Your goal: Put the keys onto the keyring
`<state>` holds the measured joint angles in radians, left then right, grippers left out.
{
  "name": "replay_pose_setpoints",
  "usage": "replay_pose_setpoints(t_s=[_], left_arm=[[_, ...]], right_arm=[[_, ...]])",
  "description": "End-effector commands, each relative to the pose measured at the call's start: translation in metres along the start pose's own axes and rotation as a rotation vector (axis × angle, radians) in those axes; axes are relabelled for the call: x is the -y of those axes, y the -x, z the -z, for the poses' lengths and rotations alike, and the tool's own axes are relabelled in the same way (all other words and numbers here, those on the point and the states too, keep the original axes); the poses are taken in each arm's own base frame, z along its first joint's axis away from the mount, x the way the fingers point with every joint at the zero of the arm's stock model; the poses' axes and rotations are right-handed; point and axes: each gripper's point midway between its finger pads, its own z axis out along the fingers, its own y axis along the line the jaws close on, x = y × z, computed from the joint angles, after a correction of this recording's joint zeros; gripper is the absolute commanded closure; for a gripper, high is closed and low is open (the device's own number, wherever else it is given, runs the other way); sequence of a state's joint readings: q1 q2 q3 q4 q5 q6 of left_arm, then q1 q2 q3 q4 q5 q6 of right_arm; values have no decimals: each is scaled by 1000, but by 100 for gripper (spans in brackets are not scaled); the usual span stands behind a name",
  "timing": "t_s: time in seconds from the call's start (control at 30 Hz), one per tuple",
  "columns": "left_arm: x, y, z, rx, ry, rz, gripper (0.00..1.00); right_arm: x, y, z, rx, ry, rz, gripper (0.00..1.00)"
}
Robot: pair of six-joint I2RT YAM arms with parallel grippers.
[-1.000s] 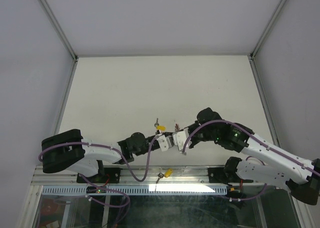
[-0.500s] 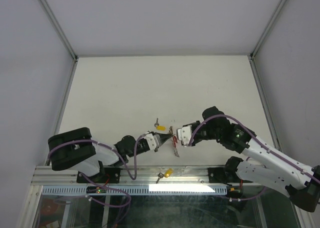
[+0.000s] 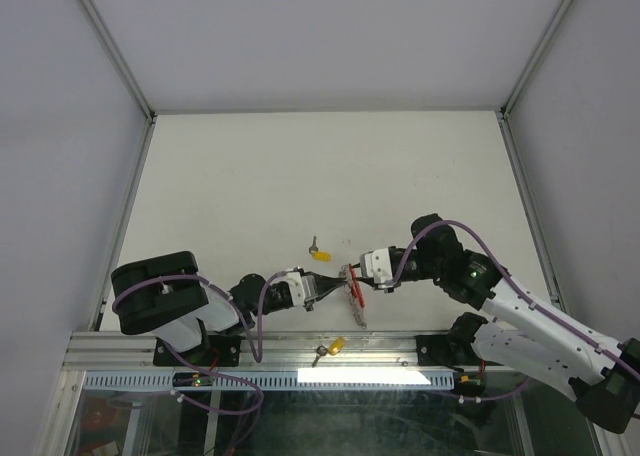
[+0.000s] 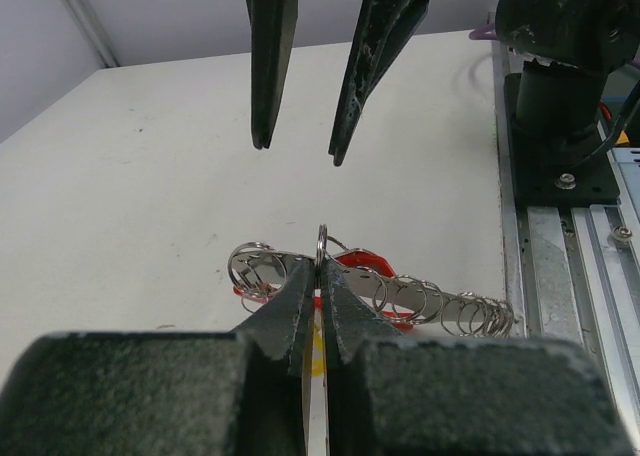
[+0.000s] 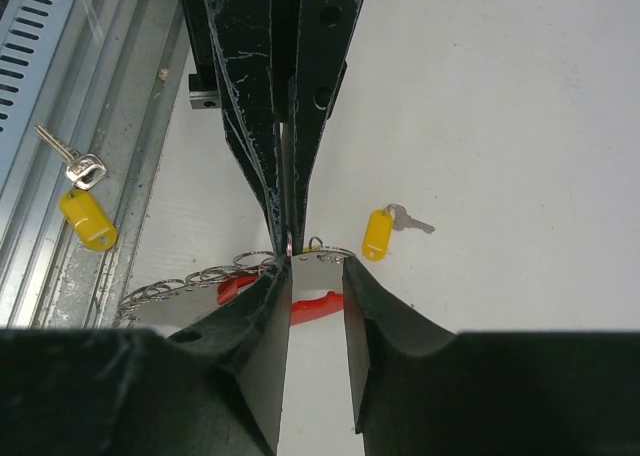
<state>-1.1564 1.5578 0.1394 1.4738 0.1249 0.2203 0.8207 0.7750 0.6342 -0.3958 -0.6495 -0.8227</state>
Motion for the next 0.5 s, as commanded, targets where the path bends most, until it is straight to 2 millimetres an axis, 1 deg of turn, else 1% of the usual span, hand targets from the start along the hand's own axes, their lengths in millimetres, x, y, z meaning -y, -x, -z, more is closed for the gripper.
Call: replay_pose_setpoints(t_s=[0.0,0.1,0.3,0.47], left_arm=[[-9,82,0,311,12,-35,100],[-8,86,0,322,7,-37,100],[-7,87,-1,326,2,-38,100],[-7,89,-2,333,-4,-41,100]], right_arm=[[4,16,-3,87,-9,13,71],[2,13,-5,81,0,4,72],[-6,-4,-9,34,37,-18,72],[-8,-11,-12,20,44,-27,74]])
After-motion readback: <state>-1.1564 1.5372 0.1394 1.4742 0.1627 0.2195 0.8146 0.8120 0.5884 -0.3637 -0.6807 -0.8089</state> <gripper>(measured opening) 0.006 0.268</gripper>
